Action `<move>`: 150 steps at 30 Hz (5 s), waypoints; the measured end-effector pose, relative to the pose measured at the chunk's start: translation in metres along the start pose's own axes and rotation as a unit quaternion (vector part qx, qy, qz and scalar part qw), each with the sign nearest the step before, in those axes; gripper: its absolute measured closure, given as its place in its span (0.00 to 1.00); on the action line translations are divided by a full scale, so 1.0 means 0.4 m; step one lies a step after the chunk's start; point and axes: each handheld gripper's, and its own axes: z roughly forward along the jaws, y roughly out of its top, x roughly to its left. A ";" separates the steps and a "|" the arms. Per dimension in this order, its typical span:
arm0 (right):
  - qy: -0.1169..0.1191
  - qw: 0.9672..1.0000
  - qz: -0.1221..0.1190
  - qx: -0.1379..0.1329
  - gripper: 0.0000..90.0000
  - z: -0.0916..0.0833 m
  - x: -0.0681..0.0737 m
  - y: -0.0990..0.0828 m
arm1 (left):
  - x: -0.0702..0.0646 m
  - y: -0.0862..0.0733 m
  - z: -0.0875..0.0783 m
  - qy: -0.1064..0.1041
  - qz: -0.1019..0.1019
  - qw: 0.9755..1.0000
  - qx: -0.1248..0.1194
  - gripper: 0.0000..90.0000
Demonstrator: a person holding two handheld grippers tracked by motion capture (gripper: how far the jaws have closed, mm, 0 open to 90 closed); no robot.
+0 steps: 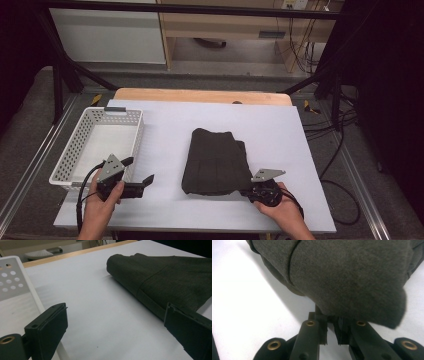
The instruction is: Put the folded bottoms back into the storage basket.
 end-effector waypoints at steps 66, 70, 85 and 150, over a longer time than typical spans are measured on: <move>0.001 1.000 -0.009 -0.018 0.91 0.004 0.000 -0.014 | -0.105 0.164 0.439 -0.030 0.042 0.994 0.097 0.06; 0.001 1.000 -0.014 -0.019 0.91 0.004 -0.001 -0.014 | -0.101 0.158 0.447 -0.032 0.041 0.994 0.100 0.04; -0.001 1.000 -0.020 -0.018 0.91 0.005 0.000 -0.013 | -0.085 0.140 0.464 -0.051 0.005 0.993 0.110 0.02; -0.007 0.999 -0.043 -0.013 0.93 0.004 0.004 -0.009 | -0.038 0.113 0.490 -0.160 -0.180 0.958 0.154 0.50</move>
